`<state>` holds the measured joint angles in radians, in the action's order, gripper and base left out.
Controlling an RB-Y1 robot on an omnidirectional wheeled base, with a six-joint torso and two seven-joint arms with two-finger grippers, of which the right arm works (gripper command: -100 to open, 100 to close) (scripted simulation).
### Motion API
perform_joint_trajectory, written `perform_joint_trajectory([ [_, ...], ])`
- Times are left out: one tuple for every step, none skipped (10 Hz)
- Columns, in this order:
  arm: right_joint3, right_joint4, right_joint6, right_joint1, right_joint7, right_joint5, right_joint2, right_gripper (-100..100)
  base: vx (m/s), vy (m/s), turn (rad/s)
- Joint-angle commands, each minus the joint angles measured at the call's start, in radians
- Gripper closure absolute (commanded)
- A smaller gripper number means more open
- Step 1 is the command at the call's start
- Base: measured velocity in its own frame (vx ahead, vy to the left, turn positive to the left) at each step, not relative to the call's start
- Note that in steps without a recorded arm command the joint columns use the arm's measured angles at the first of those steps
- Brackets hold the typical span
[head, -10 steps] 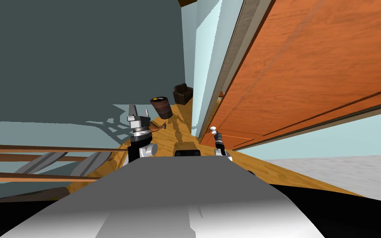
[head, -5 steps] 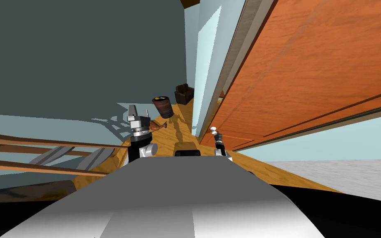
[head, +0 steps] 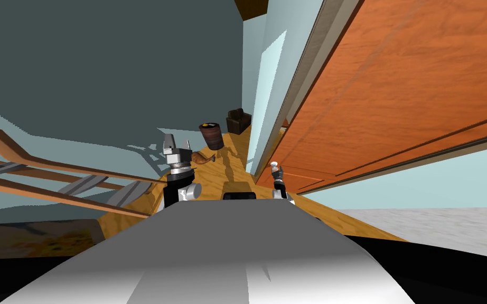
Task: Pull the door open
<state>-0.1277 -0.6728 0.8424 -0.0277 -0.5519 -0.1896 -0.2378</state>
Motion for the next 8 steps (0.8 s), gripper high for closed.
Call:
perform_joint_trajectory([
  [0.009,-0.002,0.0,-0.002,-0.05,-0.021,0.007,-100,-0.087,-0.004,0.06],
  [0.009,-0.002,0.0,-0.002,-0.062,-0.021,0.007,-100,-0.059,-0.006,0.022],
  [0.015,-0.004,-0.002,-0.004,-0.098,-0.035,0.01,-100,-0.044,-0.011,0.039],
  [0.022,-0.007,-0.004,-0.006,-0.125,-0.05,0.014,-100,-0.071,-0.018,0.065],
  [0.022,-0.007,-0.004,-0.006,-0.136,-0.05,0.014,-100,-0.056,-0.014,0.022],
  [0.028,-0.009,-0.007,-0.008,-0.175,-0.066,0.019,-100,-0.062,-0.015,0.035],
  [0.035,-0.011,-0.009,-0.01,-0.201,-0.082,0.023,-100,-0.081,-0.017,0.088],
  [0.035,-0.011,-0.009,-0.01,-0.215,-0.082,0.023,-100,-0.06,-0.007,0.021],
])
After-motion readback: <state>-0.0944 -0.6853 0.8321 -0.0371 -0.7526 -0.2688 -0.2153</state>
